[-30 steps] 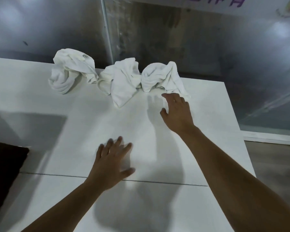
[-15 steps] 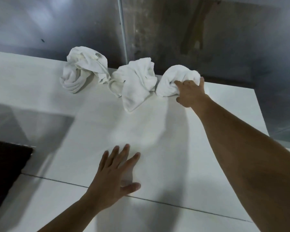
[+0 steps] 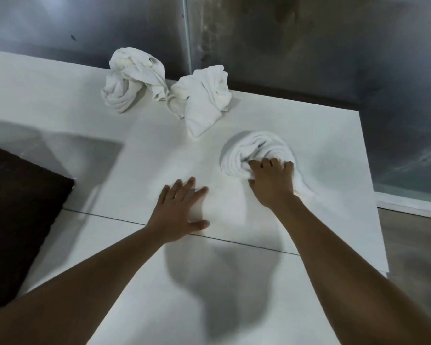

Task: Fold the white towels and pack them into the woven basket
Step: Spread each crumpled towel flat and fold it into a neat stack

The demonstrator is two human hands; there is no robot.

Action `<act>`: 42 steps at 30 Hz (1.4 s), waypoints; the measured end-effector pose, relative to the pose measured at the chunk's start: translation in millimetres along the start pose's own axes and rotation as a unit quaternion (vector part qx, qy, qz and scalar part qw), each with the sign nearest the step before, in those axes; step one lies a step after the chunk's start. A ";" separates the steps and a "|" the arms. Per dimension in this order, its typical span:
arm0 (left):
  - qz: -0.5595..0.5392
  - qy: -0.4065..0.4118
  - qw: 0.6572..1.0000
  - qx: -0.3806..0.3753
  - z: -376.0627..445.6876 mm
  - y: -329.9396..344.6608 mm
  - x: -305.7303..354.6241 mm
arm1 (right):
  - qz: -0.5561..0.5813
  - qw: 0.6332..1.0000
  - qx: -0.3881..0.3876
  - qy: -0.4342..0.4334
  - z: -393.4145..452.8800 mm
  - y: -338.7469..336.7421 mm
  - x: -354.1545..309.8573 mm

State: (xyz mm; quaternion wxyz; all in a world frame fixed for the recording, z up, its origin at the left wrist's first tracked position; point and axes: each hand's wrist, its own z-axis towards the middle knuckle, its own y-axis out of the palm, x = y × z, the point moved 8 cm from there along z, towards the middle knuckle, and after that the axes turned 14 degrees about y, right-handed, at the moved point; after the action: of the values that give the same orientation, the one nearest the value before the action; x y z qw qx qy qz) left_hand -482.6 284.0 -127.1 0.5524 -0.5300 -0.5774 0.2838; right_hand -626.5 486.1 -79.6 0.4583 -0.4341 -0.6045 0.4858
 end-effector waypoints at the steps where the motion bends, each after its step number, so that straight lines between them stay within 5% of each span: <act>1: 0.006 -0.010 1.000 -0.005 -1.1 -0.2 1.1 | 0.012 1.000 -0.005 0.001 -22.8 2.5 -4.4; 8: -0.068 -0.018 0.995 0.075 -41.3 -9.3 27.1 | 0.026 0.999 0.035 -0.003 -144.7 3.1 -43.6; 13: -0.040 0.103 0.985 0.135 -101.3 -24.7 76.9 | 0.064 0.997 0.052 -0.011 -207.4 -2.4 -59.2; 17: -0.031 0.172 0.979 0.105 -143.2 -18.6 104.5 | 0.129 0.991 -0.002 -0.020 -266.3 -0.5 -75.4; 21: -0.050 0.121 0.991 0.026 -177.7 5.9 89.9 | 0.253 0.966 -0.017 -0.043 -316.8 -8.5 -80.7; 24: -0.056 0.083 0.995 -0.007 -207.0 23.0 82.6 | 0.344 0.937 0.025 0.053 -338.5 -21.3 -60.4; 26: -0.065 0.057 0.996 -0.030 -223.8 34.4 80.9 | 0.281 0.947 0.025 0.152 -345.8 -18.7 -43.0; 30: -0.068 0.024 0.997 -0.038 -258.0 44.6 86.0 | 0.219 0.959 -0.103 0.150 -359.8 5.8 -43.6; 34: -0.029 -0.014 0.999 -0.033 -285.9 41.1 81.4 | 0.222 0.958 -0.064 0.170 -364.0 -0.8 -29.4; 39: 0.000 -0.047 0.997 -0.056 -316.9 43.2 61.7 | 0.345 0.919 -0.008 0.192 -382.0 -34.4 -11.4; 42: 0.008 -0.045 0.995 -0.088 -318.0 35.7 58.1 | 0.450 0.869 -0.074 0.190 -392.4 -53.5 -11.2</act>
State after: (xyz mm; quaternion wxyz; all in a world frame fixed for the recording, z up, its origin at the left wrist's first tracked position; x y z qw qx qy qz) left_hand -163.4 265.7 -67.4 0.4748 -0.5678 -0.6202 0.2599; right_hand -245.6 541.5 13.9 0.2628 -0.7758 -0.2790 0.5013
